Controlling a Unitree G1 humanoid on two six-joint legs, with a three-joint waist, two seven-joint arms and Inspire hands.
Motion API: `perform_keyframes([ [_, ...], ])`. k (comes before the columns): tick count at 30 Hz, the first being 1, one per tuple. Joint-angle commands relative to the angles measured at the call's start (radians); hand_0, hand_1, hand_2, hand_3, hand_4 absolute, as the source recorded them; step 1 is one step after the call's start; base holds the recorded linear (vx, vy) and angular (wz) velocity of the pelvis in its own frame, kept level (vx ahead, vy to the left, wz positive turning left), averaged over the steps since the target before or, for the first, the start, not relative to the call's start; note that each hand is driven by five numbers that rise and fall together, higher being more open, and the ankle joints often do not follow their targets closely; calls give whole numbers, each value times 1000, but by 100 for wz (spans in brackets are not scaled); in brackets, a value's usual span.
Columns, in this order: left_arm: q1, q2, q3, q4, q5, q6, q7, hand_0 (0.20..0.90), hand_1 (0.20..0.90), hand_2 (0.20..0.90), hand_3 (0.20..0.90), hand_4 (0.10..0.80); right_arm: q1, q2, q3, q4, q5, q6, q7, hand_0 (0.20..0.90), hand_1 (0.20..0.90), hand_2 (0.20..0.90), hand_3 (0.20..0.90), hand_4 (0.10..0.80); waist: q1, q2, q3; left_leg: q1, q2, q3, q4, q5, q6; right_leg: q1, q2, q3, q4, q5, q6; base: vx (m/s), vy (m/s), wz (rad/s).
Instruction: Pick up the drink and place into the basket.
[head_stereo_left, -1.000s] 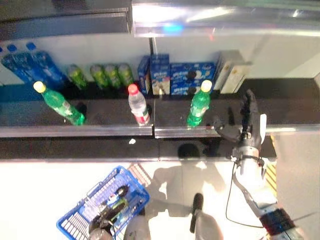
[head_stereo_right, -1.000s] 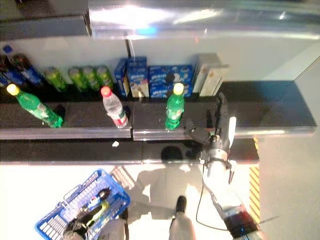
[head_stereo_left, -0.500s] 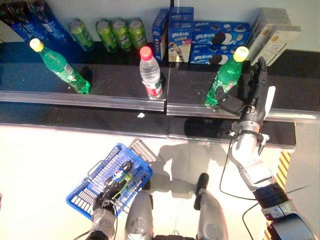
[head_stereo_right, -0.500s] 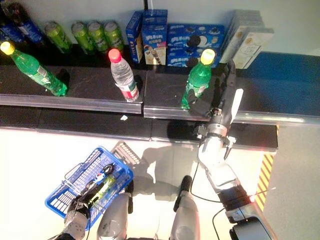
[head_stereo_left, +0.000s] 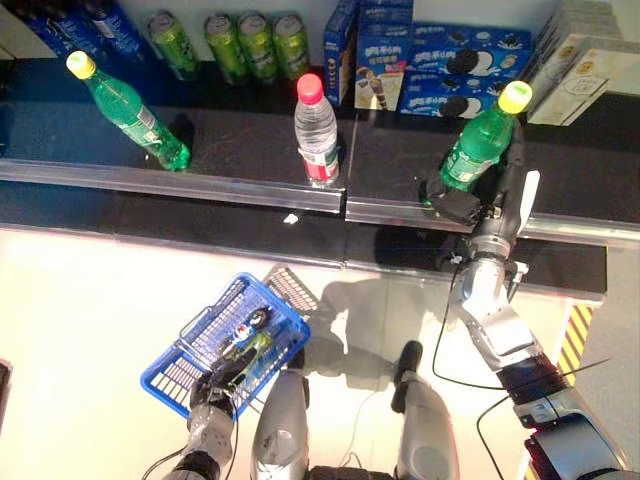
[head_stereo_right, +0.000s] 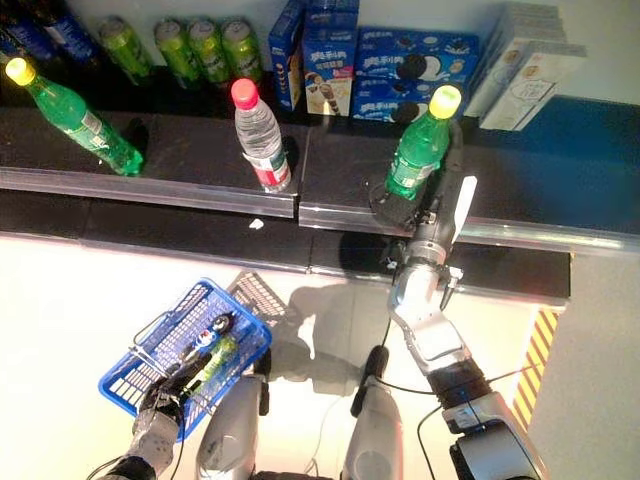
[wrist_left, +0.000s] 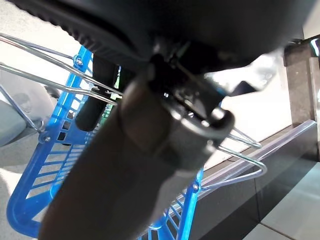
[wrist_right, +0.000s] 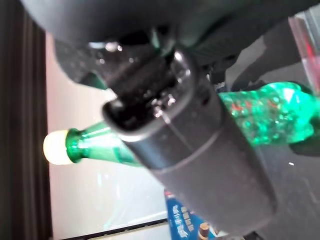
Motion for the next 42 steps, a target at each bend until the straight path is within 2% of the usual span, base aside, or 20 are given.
perform_keyframes([
  [1, 99, -9, -59, -100, -5, -47, -21, 300, 300, 300, 200, 100, -144, -19, -47, -77, 15, -86, -56, 900, 900, 900, 900, 800, 11, 5, -9, -85, -59, -4, 79, 50, 50, 30, 45, -22, 124, -139, -59, 0, 0, 0],
  [7, 93, -4, -66, -98, -8, -37, -23, 300, 300, 300, 200, 100, -210, -26, -52, -35, 35, -69, -64, 900, 900, 900, 900, 800, 21, 9, -9, -101, -63, -9, 87, 53, 54, 15, 44, -21, 134, -142, -62, 28, 13, 2],
  [9, 94, -2, -71, -100, -12, -38, -29, 300, 300, 300, 200, 100, -238, -39, -55, -16, 45, -60, -75, 651, 651, 651, 609, 509, 27, 10, -9, -105, -67, -12, 88, 53, 55, 13, 44, -22, 136, -142, -63, 11, 6, 2],
  [10, 95, -2, -73, -102, -13, -37, -30, 300, 300, 300, 200, 100, -245, -43, -57, -9, 46, -60, -79, 340, 340, 340, 247, 147, 30, 11, -9, -106, -68, -13, 88, 53, 56, 13, 44, -22, 137, -142, -63, 0, 0, 0],
  [11, 96, -1, -74, -102, -13, -37, -32, 300, 300, 300, 200, 100, -251, -45, -59, -1, 47, -61, -81, 340, 340, 340, 247, 147, 32, 11, -9, -106, -69, -13, 88, 53, 56, 13, 44, -23, 137, -143, -64, 29, 13, 4],
  [12, 95, 0, -75, -103, -15, -37, -34, 300, 300, 300, 200, 100, -266, -50, -61, 15, 51, -64, -86, 300, 300, 300, 200, 100, 35, 12, -9, -107, -69, -13, 87, 50, 58, 9, 44, -23, 141, -145, -64, 20, 9, 4],
  [25, 102, 7, -61, -102, -12, -29, -39, 300, 300, 300, 200, 100, -264, -67, -110, 65, 85, -88, -93, 300, 300, 300, 200, 100, 39, 10, -9, -95, -74, -12, 100, 37, 65, 19, 45, -25, 165, -159, -70, 6, 2, 3],
  [32, 123, 4, -34, -103, -8, -41, -53, 300, 300, 300, 200, 100, -216, -62, -132, 35, 84, -104, -58, 300, 300, 300, 200, 100, 36, 8, -21, -42, -68, -3, 79, 43, 59, 74, 50, -32, 152, -172, -74, 0, 0, 0],
  [42, 202, -9, 39, -181, 26, -111, -85, 300, 300, 300, 200, 100, -45, 3, -119, -222, 27, -81, 97, 300, 300, 300, 200, 100, 27, -6, -116, 49, -52, 13, 20, 67, 41, 171, 71, -45, 108, -197, -80, 10, -7, 2],
])
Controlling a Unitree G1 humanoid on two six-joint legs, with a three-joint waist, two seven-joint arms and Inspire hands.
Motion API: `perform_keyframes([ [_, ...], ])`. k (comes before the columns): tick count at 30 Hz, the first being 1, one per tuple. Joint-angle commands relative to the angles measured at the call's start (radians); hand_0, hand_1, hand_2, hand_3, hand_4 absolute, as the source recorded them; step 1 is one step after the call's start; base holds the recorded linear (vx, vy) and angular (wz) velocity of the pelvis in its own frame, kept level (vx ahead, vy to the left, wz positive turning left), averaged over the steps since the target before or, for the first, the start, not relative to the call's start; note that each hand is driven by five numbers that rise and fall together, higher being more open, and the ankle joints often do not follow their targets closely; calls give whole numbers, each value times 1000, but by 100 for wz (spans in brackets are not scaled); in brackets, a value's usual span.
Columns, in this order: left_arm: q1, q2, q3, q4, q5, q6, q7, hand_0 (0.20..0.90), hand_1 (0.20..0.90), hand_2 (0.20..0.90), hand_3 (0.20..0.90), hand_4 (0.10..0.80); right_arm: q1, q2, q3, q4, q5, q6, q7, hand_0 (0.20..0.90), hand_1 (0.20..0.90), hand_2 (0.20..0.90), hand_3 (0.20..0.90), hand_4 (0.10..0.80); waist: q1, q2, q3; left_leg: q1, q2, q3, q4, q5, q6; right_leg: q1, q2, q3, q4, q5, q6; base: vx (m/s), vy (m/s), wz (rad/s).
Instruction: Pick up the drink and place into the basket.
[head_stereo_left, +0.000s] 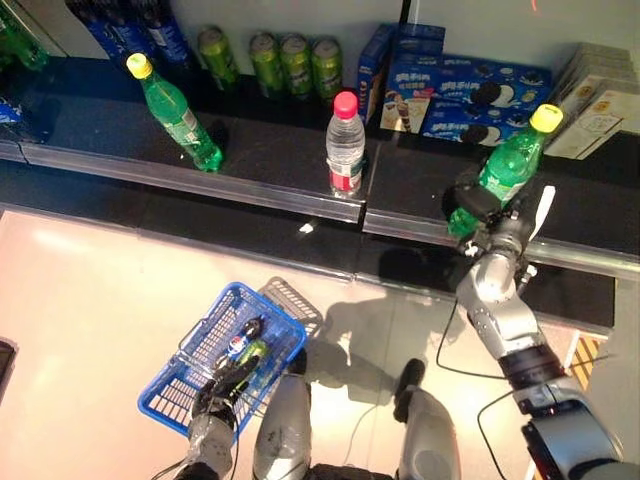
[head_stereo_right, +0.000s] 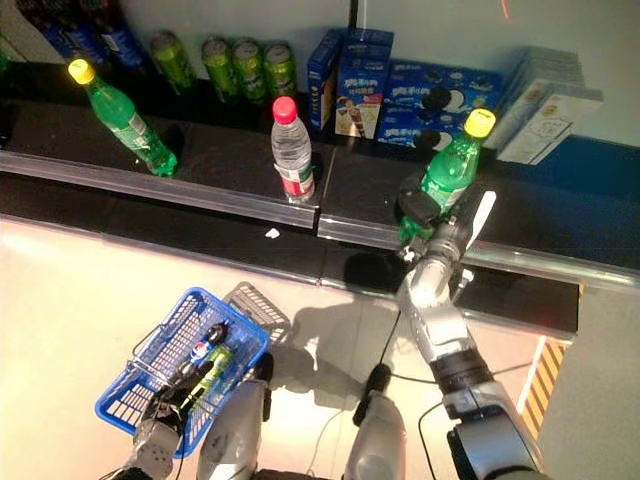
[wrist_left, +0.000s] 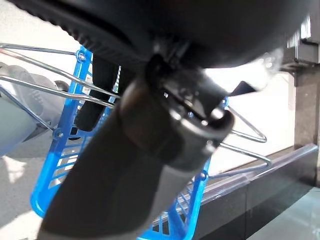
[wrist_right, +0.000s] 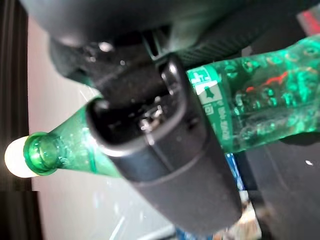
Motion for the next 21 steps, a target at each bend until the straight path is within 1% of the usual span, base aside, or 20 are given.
perform_keyframes([
  [1, 127, 15, -3, -144, 43, -133, -68, 300, 300, 300, 200, 100, -55, -11, -43, -267, -86, -85, 94, 300, 300, 300, 200, 100, -2, -12, -133, -20, -43, 40, 37, 78, 34, 124, 89, -36, 18, -131, -89, 0, 0, 0],
  [5, 151, 11, 19, -187, 42, -159, -95, 300, 300, 300, 200, 100, -17, 2, -16, -370, -75, -73, 183, 300, 300, 300, 200, 100, 2, -12, -171, 19, -36, 43, -6, 95, 26, 169, 100, -41, -15, -136, -90, 0, 0, 0],
  [6, 161, 12, 23, -206, 42, -170, -110, 300, 300, 300, 200, 100, -8, 3, -4, -403, -66, -76, 231, 300, 300, 300, 200, 100, 6, -13, -184, 32, -34, 43, -22, 100, 23, 184, 104, -44, -27, -138, -90, 0, 0, 0],
  [8, 171, 16, 24, -227, 41, -173, -117, 300, 300, 300, 200, 100, -1, 6, 10, -440, -55, -69, 264, 300, 300, 300, 200, 100, 11, -13, -197, 42, -34, 40, -35, 107, 21, 197, 108, -46, -37, -137, -90, -2, 0, 3],
  [9, 180, 19, 30, -244, 37, -178, -140, 300, 300, 300, 200, 100, 2, 11, 25, -469, -25, -64, 310, 300, 300, 300, 200, 100, 17, -12, -211, 52, -34, 38, -48, 112, 20, 206, 111, -49, -42, -138, -90, -4, 1, 7],
  [10, 182, 19, 30, -249, 38, -178, -142, 300, 300, 300, 200, 100, 3, 13, 29, -474, -18, -62, 316, 300, 300, 300, 200, 100, 18, -12, -213, 54, -35, 38, -51, 113, 19, 208, 111, -49, -44, -138, -90, -8, 8, 6],
  [11, 190, 22, 29, -269, 37, -181, -154, 300, 300, 300, 200, 100, 4, 17, 42, -494, 12, -53, 353, 300, 300, 300, 200, 100, 23, -11, -223, 60, -36, 34, -61, 117, 19, 214, 114, -50, -49, -137, -90, -7, 6, 4],
  [18, 219, 38, 10, -386, 31, -182, -195, 300, 300, 300, 200, 100, 15, 36, 119, -566, 139, -20, 489, 300, 300, 300, 200, 100, 52, -11, -253, 75, -43, 11, -94, 125, 18, 241, 119, -61, -73, -133, -93, -22, 9, 16],
  [20, 233, 50, -14, -471, 34, -170, -196, 300, 300, 300, 200, 100, 14, 57, 167, -587, 163, -4, 511, 300, 300, 300, 200, 100, 75, -12, -263, 77, -50, -9, -106, 124, 19, 254, 119, -76, -83, -131, -94, -39, 0, 29],
  [21, 233, 50, -14, -471, 34, -170, -195, 300, 300, 300, 200, 100, 14, 57, 167, -587, 163, -3, 511, 300, 300, 300, 200, 100, 75, -12, -263, 78, -50, -9, -106, 124, 18, 254, 119, -76, -84, -131, -94, -34, -6, 13],
])
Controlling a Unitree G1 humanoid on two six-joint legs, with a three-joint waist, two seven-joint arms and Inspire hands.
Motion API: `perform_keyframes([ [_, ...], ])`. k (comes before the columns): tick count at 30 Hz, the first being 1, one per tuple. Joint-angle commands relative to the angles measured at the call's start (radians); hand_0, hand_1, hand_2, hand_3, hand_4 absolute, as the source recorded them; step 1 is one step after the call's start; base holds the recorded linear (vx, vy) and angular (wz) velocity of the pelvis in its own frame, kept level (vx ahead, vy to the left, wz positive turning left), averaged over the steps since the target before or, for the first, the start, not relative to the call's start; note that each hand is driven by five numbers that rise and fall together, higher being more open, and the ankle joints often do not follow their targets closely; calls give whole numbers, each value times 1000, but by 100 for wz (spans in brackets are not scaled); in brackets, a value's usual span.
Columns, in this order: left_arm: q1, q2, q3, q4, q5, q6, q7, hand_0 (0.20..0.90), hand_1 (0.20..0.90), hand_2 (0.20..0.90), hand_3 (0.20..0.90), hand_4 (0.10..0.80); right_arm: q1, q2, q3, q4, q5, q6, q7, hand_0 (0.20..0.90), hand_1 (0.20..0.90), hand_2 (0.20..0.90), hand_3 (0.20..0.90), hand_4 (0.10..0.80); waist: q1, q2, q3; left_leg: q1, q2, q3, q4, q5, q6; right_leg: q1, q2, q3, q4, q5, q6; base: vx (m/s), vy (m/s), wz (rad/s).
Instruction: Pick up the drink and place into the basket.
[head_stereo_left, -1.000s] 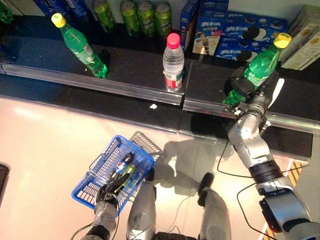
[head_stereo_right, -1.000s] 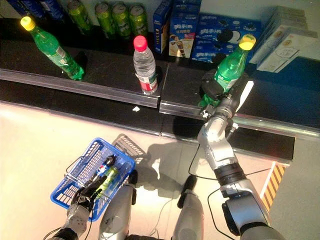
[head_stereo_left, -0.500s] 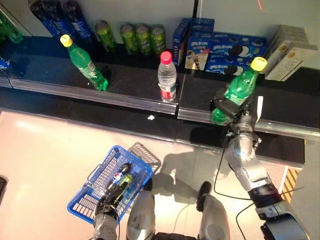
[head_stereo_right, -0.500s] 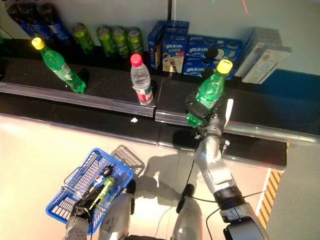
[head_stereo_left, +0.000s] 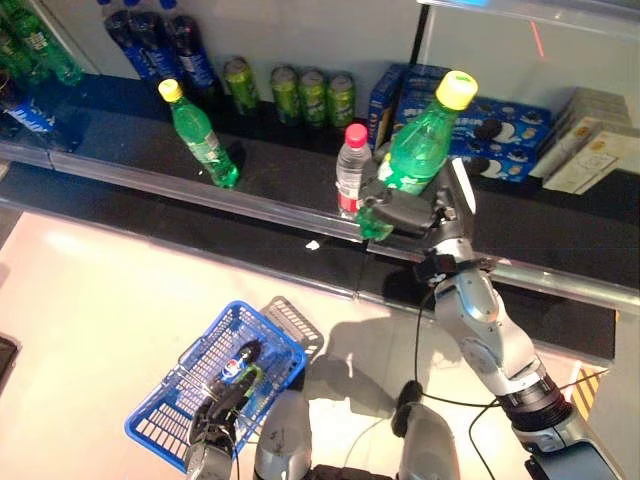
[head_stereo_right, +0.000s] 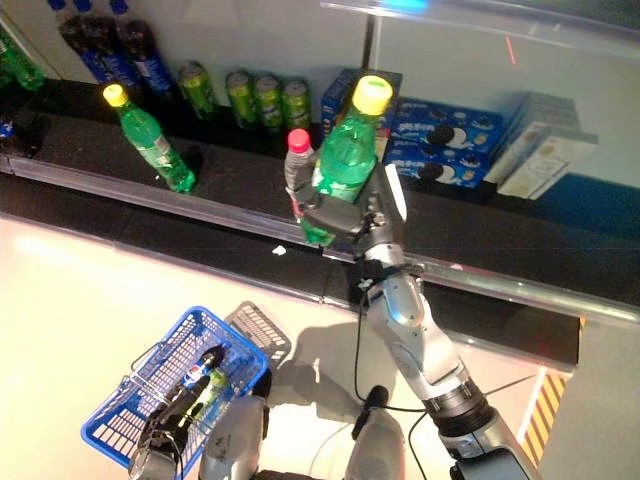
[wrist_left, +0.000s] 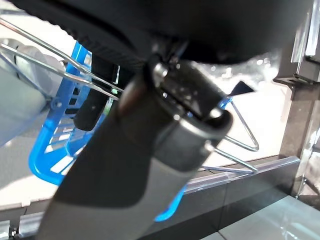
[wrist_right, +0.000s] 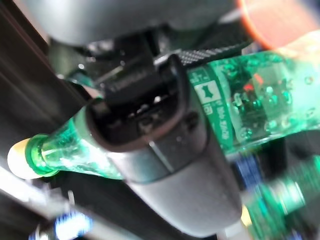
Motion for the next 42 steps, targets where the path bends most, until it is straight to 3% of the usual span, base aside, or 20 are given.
perform_keyframes([
  [1, 50, 91, -48, -289, 13, -143, -139, 300, 300, 300, 200, 100, -72, 73, 38, -144, 45, -91, 87, 300, 300, 300, 200, 100, 48, -19, -251, -45, -61, -10, -1, 69, 38, 158, 117, -60, -110, -64, -99, -21, -9, 23],
  [11, 64, 124, -87, -500, 26, -101, -177, 300, 300, 300, 200, 100, -127, 114, 133, -158, 55, -55, 62, 300, 300, 300, 200, 100, 137, -28, -261, -60, -101, -95, -5, 62, 39, 197, 116, -125, -142, -54, -102, -11, -18, 33],
  [19, 66, 185, -127, -781, 1, -27, -271, 300, 300, 300, 200, 100, -176, 157, 199, -86, 6, -56, -41, 300, 300, 300, 200, 100, 221, -30, -255, -76, -140, -185, 1, 54, 47, 215, 111, -178, -135, -57, -100, 10, -27, 30],
  [27, 42, 223, -139, -928, -62, 15, -324, 300, 300, 300, 200, 100, -196, 213, 255, 24, 19, -73, -138, 300, 300, 300, 200, 100, 278, -31, -260, -85, -170, -260, -4, 64, 55, 227, 107, -222, -136, -57, -94, 26, -27, 25],
  [33, 18, 243, -128, -1063, -121, 70, -467, 300, 300, 300, 200, 100, -192, 262, 294, 161, 4, -88, -170, 300, 300, 300, 200, 100, 318, -32, -247, -100, -183, -296, 3, 67, 59, 227, 106, -251, -129, -59, -94, 17, -41, 20],
  [34, 13, 244, -127, -1087, -123, 76, -482, 300, 300, 300, 200, 100, -190, 272, 303, 181, 4, -88, -172, 300, 300, 300, 200, 100, 323, -39, -242, -89, -179, -295, 4, 43, 55, 233, 109, -240, -122, -83, -91, 70, -100, 30],
  [37, -10, 252, -136, -1141, -136, 88, -512, 300, 300, 300, 200, 100, -192, 287, 318, 224, -12, -98, -177, 300, 300, 300, 200, 100, 329, -36, -237, -102, -185, -306, 3, 66, 61, 225, 108, -256, -127, -60, -96, 6, -22, 15],
  [42, -46, 258, -140, -1215, -173, 131, -573, 300, 300, 300, 200, 100, -188, 331, 346, 288, -47, -95, -180, 300, 300, 300, 200, 100, 343, -50, -235, -89, -181, -315, -9, 47, 60, 229, 112, -246, -124, -81, -88, 25, -19, 8],
])
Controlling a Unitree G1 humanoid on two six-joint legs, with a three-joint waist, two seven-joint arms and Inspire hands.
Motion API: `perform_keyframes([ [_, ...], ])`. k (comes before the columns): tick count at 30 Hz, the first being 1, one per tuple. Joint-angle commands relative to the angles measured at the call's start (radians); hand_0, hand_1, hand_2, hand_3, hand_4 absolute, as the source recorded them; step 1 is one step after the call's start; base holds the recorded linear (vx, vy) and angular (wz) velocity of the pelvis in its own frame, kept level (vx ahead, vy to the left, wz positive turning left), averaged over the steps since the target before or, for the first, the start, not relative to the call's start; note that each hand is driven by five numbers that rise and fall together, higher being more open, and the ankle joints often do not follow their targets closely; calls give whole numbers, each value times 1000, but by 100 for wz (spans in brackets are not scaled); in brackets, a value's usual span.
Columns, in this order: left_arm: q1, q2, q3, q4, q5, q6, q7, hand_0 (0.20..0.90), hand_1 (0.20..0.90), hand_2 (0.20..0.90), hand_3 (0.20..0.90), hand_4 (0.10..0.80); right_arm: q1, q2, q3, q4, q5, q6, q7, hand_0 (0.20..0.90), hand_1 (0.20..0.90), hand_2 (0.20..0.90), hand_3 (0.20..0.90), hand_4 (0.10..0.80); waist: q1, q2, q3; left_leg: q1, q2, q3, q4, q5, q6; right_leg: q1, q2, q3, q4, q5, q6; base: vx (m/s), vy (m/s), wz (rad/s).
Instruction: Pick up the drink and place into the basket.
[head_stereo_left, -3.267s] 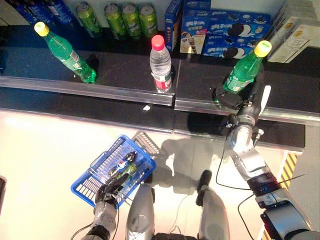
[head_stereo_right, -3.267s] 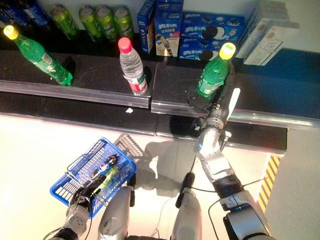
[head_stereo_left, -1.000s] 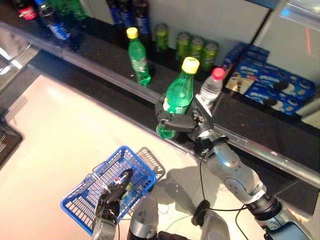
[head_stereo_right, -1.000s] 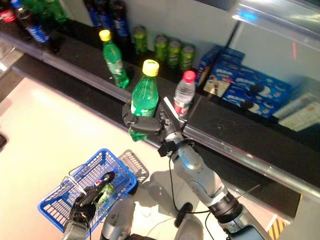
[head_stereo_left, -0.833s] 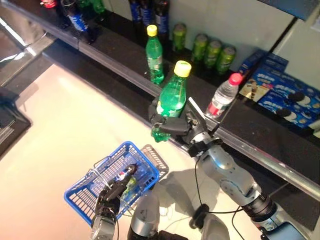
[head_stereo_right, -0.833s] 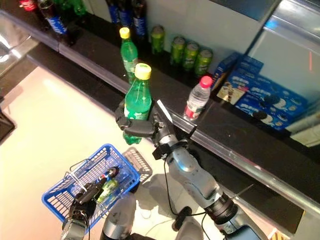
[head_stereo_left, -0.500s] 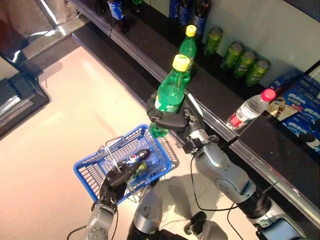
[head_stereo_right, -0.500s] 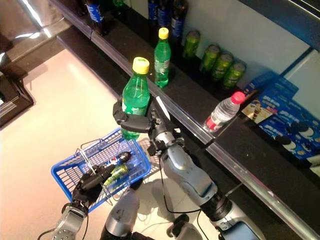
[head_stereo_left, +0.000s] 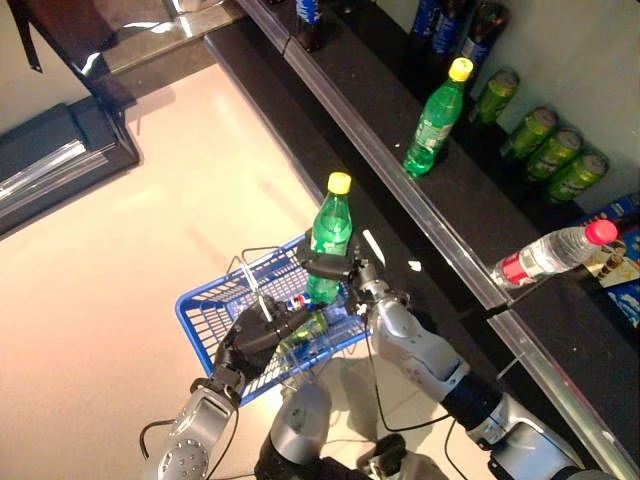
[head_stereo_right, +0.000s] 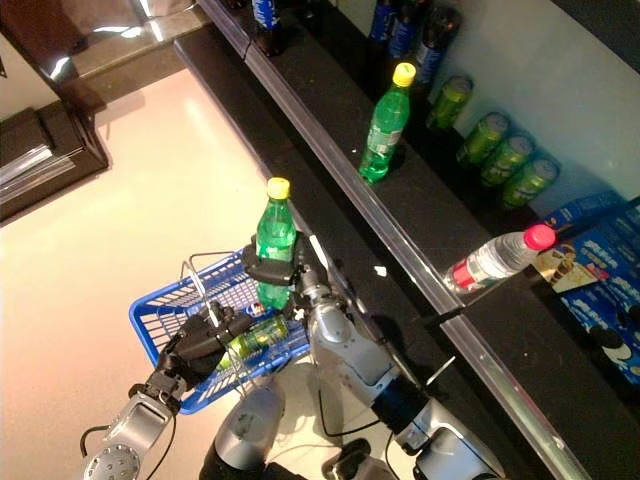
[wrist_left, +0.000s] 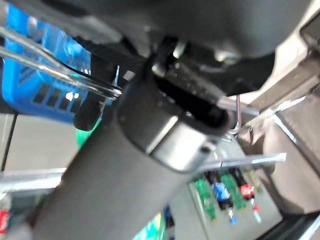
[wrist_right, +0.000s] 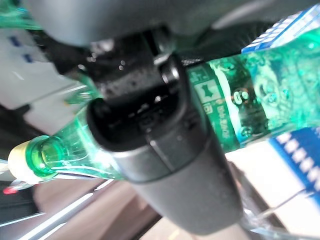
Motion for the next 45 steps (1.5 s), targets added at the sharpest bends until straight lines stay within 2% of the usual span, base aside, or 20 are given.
perform_keyframes([
  [1, -128, -3, 10, -386, -101, -149, -279, 300, 300, 300, 200, 100, -97, 156, 45, -93, -100, -154, 8, 300, 300, 300, 200, 100, -13, -25, -215, -28, -97, -3, 24, 11, 77, 87, 147, -29, -154, 65, -124, 22, 9, 4],
  [5, -140, -4, 19, -407, -126, -125, -321, 300, 300, 300, 200, 100, -91, 174, 57, -14, -112, -149, -3, 300, 300, 300, 200, 100, -5, -29, -221, -31, -99, -6, 18, 12, 80, 83, 146, -31, -157, 66, -121, 12, 6, 5],
  [13, -171, 8, 13, -437, -180, -42, -432, 300, 300, 300, 200, 100, -52, 233, 73, 166, -6, -155, 26, 300, 300, 300, 200, 100, 6, -34, -215, -44, -105, -14, 14, 11, 84, 70, 143, -36, -154, 65, -119, 1, 0, 5],
  [21, -200, 35, -4, -446, -171, -34, -436, 300, 300, 300, 200, 100, -23, 299, 75, 311, 158, -151, 62, 300, 300, 300, 200, 100, 8, -29, -197, -53, -104, -12, 8, 15, 86, 52, 137, -41, -140, 67, -117, 4, 0, 2],
  [28, -198, 45, 10, -450, -185, -26, -455, 300, 300, 300, 200, 100, 4, 321, 71, 393, 321, -117, 140, 300, 300, 300, 200, 100, 14, -27, -179, -67, -106, -12, -6, 22, 90, 31, 135, -45, -138, 73, -111, -1, -7, 3],
  [34, -215, 65, 4, -455, -172, 11, -496, 300, 300, 300, 200, 100, -17, 334, 30, 479, 416, -111, 194, 300, 300, 300, 200, 100, 19, -26, -165, -74, -108, -12, -12, 25, 95, 18, 131, -51, -131, 77, -108, 4, -4, 4],
  [37, -228, 81, -9, -466, -171, 35, -554, 300, 300, 300, 200, 100, -24, 334, 14, 504, 484, -94, 230, 300, 300, 300, 200, 100, 18, -28, -162, -75, -107, -8, -15, 26, 99, 13, 129, -49, -127, 78, -106, 30, 9, 3],
  [42, -282, 119, -59, -498, -160, 65, -641, 300, 300, 300, 200, 100, -50, 329, -26, 608, 607, 7, 317, 300, 300, 300, 200, 100, 15, -29, -162, -74, -104, 1, -14, 24, 104, 3, 122, -52, -109, 77, -104, 45, 18, 1],
  [45, -304, 134, -81, -509, -168, 85, -641, 300, 300, 300, 200, 100, -66, 317, -41, 650, 628, 62, 343, 300, 300, 300, 200, 100, 13, -29, -164, -74, -103, 5, -10, 22, 105, 2, 119, -53, -104, 78, -103, 57, 24, 1],
])
